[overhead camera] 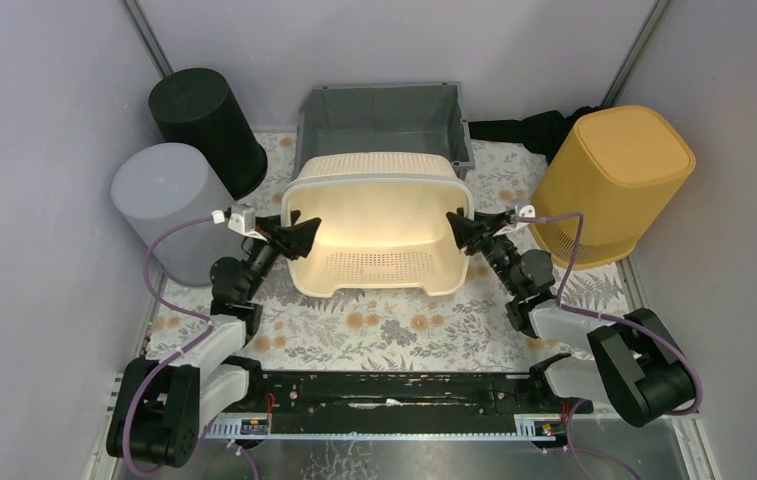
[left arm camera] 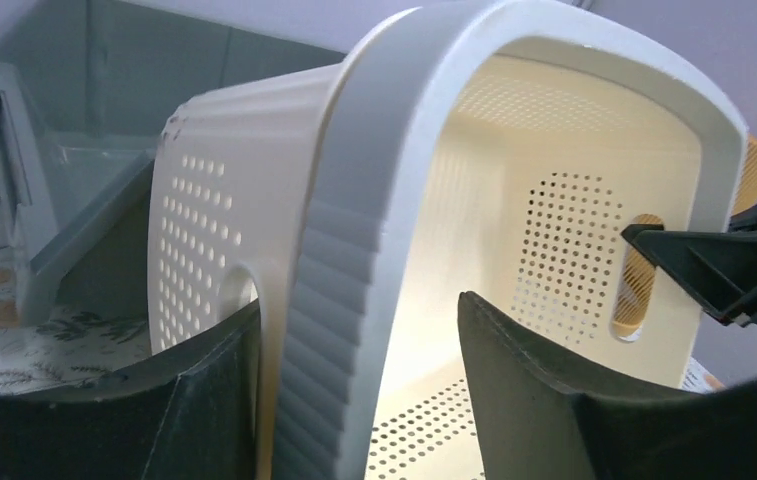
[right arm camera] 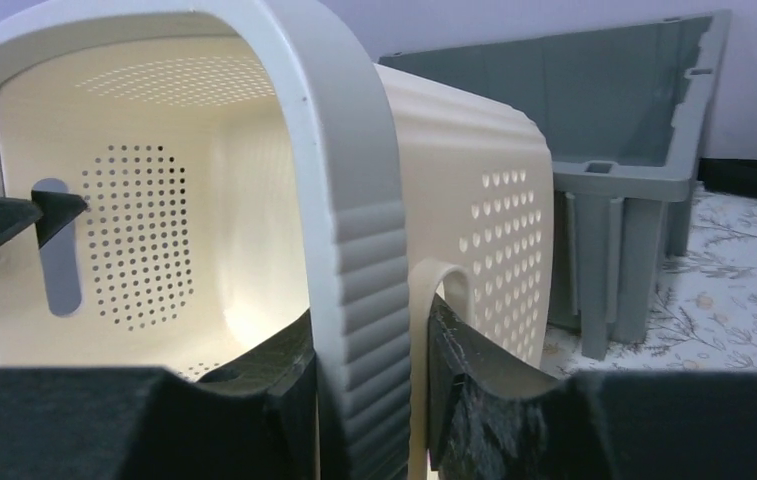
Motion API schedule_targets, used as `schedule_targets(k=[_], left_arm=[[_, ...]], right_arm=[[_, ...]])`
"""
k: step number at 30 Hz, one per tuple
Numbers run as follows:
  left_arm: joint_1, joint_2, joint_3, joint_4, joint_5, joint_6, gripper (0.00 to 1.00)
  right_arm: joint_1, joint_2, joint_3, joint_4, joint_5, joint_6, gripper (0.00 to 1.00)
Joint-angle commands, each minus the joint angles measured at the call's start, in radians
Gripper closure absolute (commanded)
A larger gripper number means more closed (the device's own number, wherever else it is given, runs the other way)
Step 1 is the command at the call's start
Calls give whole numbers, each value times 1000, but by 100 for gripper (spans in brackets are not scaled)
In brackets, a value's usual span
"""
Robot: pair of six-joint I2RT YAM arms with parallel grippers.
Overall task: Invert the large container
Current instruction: Turn the container upside down at the center of the board.
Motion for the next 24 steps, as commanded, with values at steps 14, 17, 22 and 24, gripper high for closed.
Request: schedule_targets(k=[14,17,22,24], left_arm=[[-40,-84,-107,-82,33,-35,0],[-40,-134,-111,-171,-32,-42,0],[-40,-137,-115,-236,-75,-82,0],[-39,-126,-127,-243,-83,-84,0]], right_arm=[[112,-127,-153,-17,-81,17,1],[111,-151,-164,-76,-61,32,1],[112,-150,-175,-131,-46,75,1],[113,-151,-188,-129,-37,89,1]])
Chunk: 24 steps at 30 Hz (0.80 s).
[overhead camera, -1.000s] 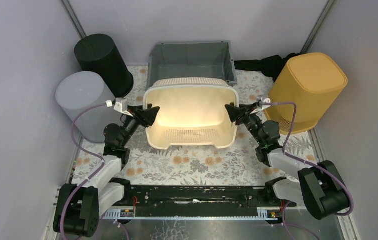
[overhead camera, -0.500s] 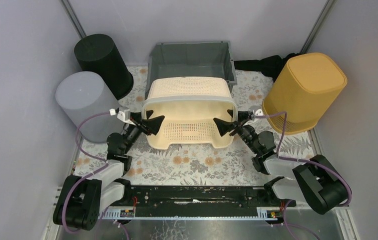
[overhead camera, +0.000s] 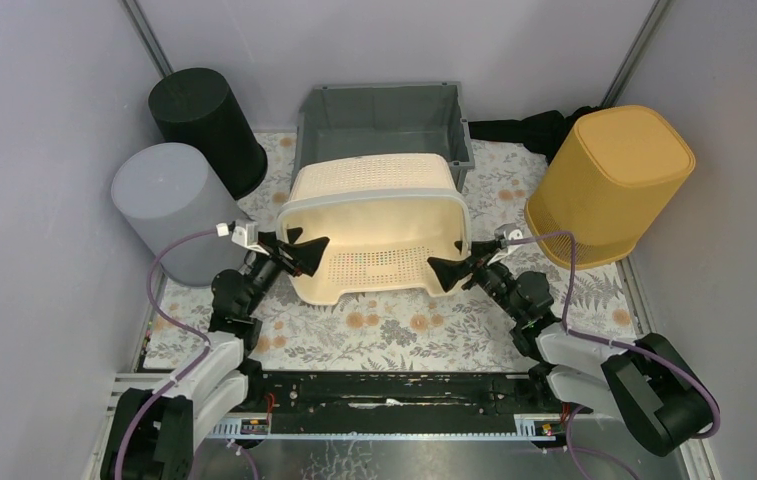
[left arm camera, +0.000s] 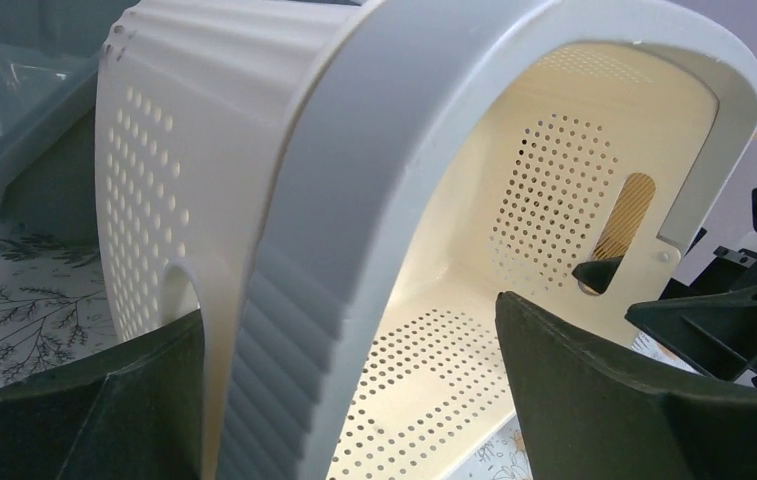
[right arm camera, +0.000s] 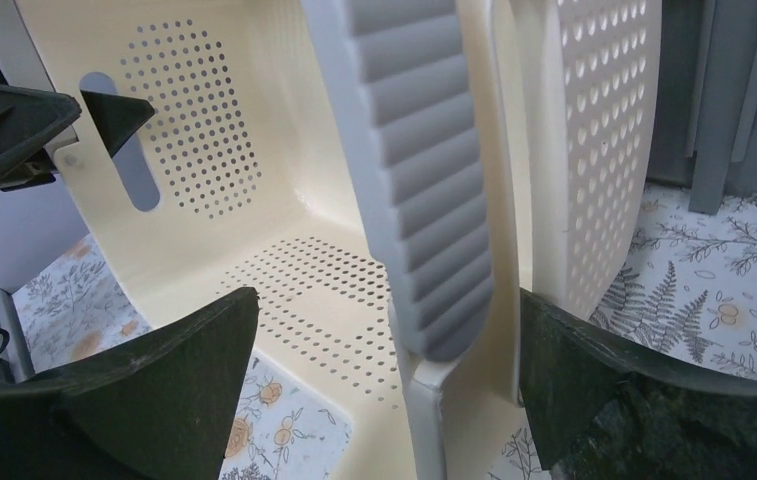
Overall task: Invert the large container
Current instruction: Turn the container upside down at the center of the board.
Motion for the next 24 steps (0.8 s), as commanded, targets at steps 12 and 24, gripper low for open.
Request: schedule_targets(k=[12,24], left_arm=[[-3,-30,-67,-225,-118,-61,0],[-3,-82,-29,-422,-99,-97,0]], right_arm=[[13,-137,-80,-196,92,51,1],[11,-203,-104,-314,116,66,0]])
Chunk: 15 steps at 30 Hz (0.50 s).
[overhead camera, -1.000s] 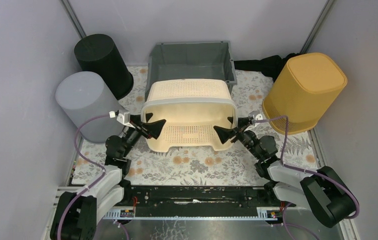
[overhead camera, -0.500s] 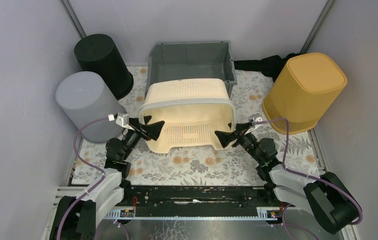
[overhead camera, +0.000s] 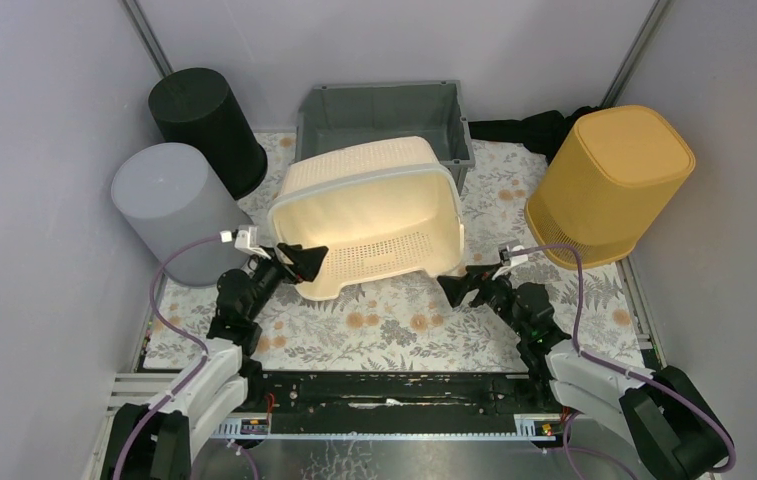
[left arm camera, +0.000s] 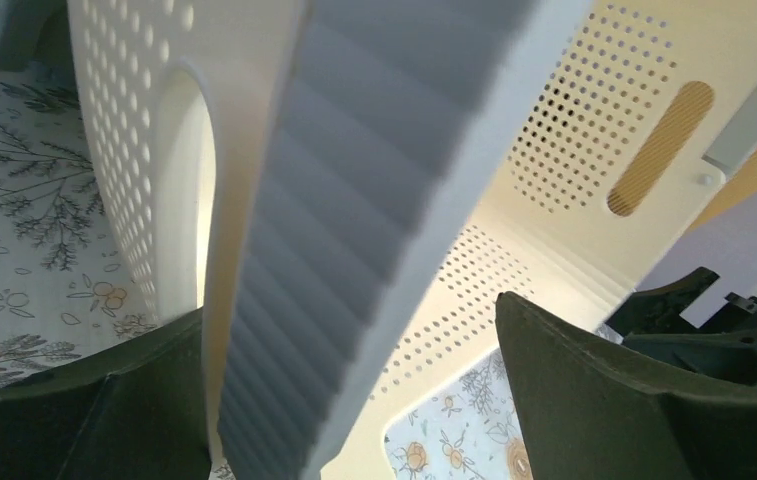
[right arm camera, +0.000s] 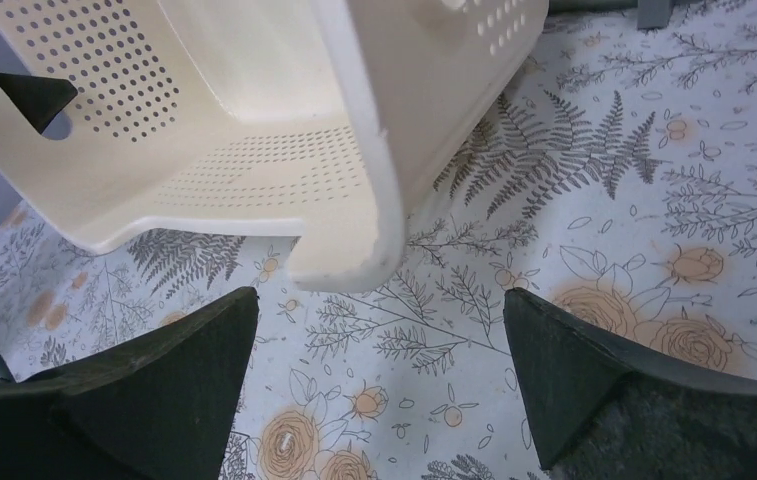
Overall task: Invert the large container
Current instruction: Turn the container upside down at the center of the board.
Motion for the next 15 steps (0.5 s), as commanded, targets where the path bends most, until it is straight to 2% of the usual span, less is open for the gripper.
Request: schedule_targets(k=[1,6,15], left_arm=[[8,5,-14,-181,-1,-25,0],[7,-25,-20,-177,8,-18,0],[-1,-71,84,-367,-25,6,0]], right_arm=[[6,-7,0,-36,25,20,1],[7,-1,13,-56,15,31,7],[6,-68,28,-233,67,52,17]])
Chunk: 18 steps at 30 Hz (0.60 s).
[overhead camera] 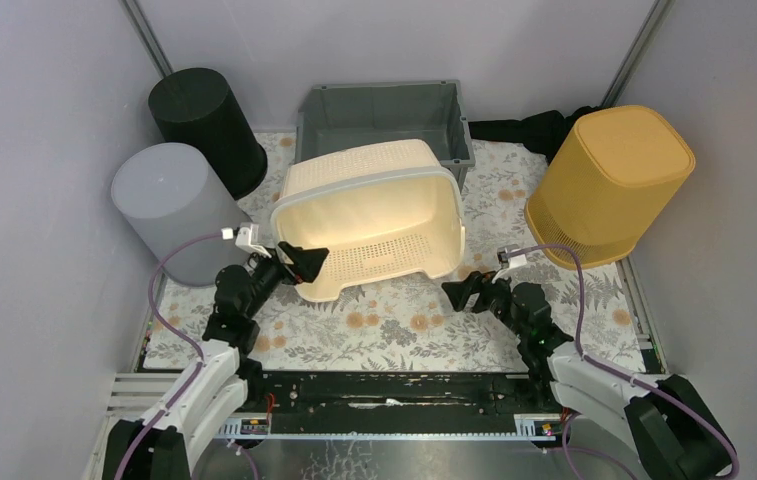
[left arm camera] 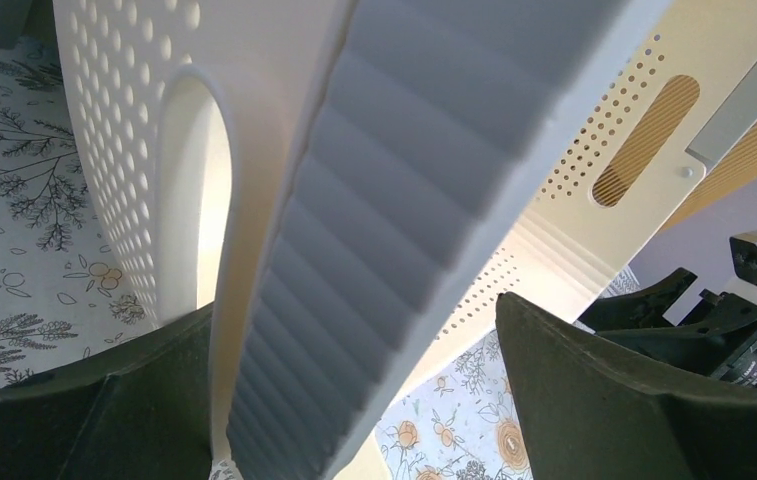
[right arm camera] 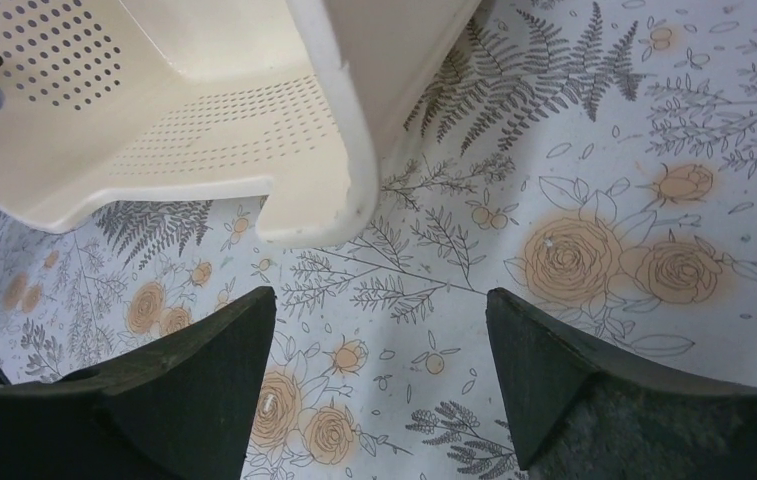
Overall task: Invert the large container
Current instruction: Turn the container upside down at the center of the board.
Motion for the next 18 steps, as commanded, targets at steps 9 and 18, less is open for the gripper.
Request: schedule_targets(k=[9,18], left_arm=[[-51,36,86,-255,-136,46,0],[-123,92,138,-266,-198,88,0]], right_arm=[[6,-164,117,-372,173,102,22],[6,-298,324,-651,267,-15,19]])
